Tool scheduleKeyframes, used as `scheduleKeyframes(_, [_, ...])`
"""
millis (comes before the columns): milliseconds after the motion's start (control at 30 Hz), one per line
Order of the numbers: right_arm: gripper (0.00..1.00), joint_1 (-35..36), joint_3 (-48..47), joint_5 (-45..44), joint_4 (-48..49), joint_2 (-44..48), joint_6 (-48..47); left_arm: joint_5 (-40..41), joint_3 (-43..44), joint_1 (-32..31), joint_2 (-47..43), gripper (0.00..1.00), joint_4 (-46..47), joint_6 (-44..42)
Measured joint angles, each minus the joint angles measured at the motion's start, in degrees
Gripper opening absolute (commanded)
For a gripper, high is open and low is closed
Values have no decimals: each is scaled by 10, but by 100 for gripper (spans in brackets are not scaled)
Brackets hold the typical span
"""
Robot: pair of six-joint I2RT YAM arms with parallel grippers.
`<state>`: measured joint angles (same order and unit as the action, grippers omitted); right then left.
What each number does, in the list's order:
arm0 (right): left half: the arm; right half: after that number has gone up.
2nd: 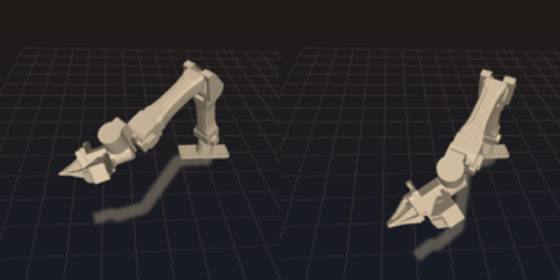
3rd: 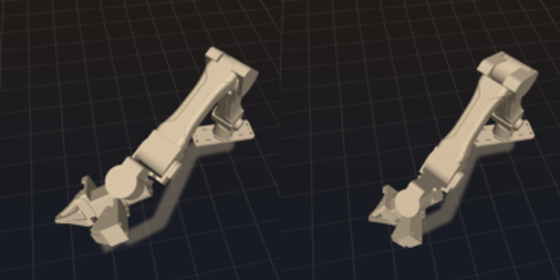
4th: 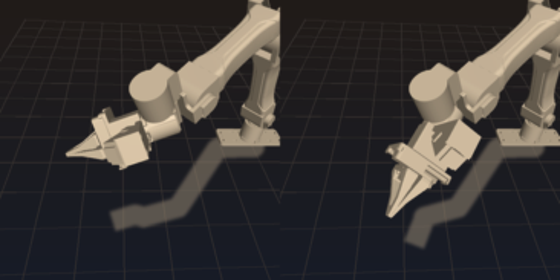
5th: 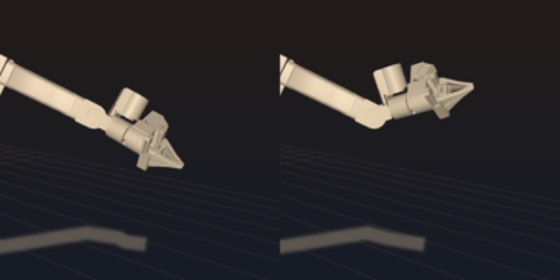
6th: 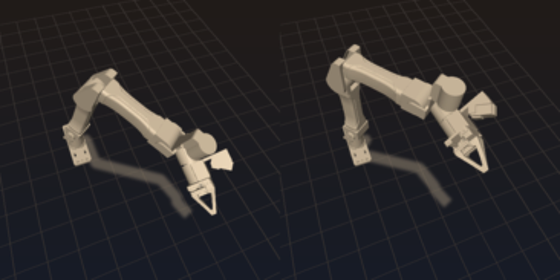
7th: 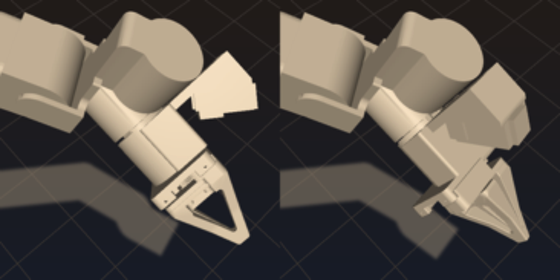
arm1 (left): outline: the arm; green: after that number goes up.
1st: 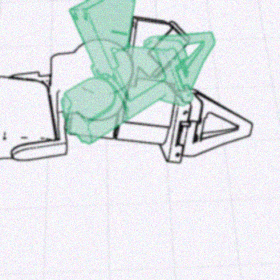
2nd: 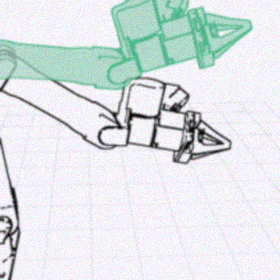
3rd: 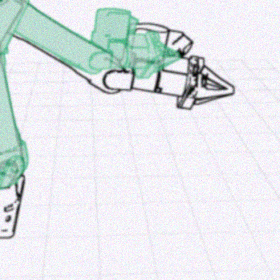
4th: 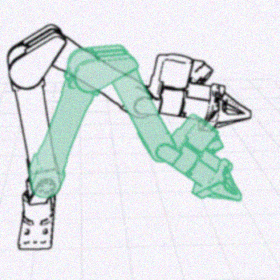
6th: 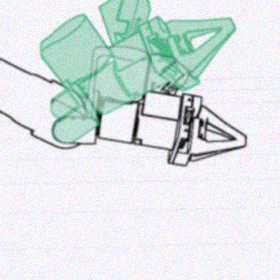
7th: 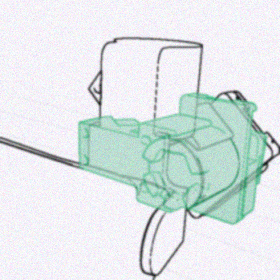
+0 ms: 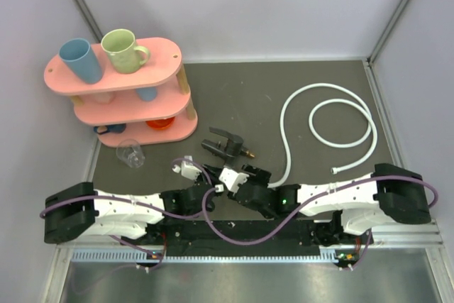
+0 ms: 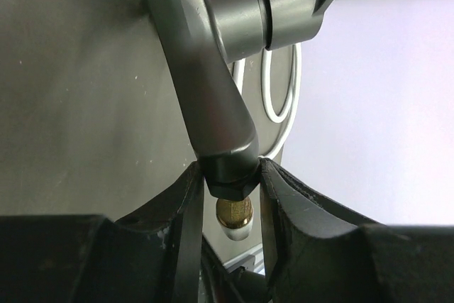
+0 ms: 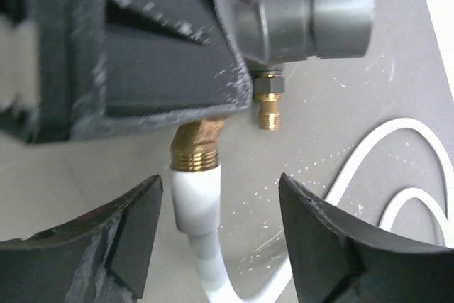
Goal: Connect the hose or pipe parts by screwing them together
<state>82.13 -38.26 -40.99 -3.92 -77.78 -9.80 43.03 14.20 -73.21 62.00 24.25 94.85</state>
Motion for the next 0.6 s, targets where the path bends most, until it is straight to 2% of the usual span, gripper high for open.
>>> scheduleKeyframes(100, [30,1,-9,-30,19,-15,5,-2,0,0,-6,0,-6,5])
scheduleKeyframes(133, [16,1,-12,-32,24,-19,8,0,0,0,-6,0,-7,11])
scheduleKeyframes(233, [0,7,-12,-33,39,-24,14,8,-1,1,-12,0,1,18])
scheduleKeyframes(367, [0,5,-5,-27,58,-18,1,11,-4,2,-20,0,1,17])
scheduleKeyframes(467, [0,-19,23,32,77,15,-7,-1,-14,2,-22,0,14,19])
scheduleKeyframes(600, [0,-127,72,249,116,94,16,-4,-16,5,-11,0,41,22])
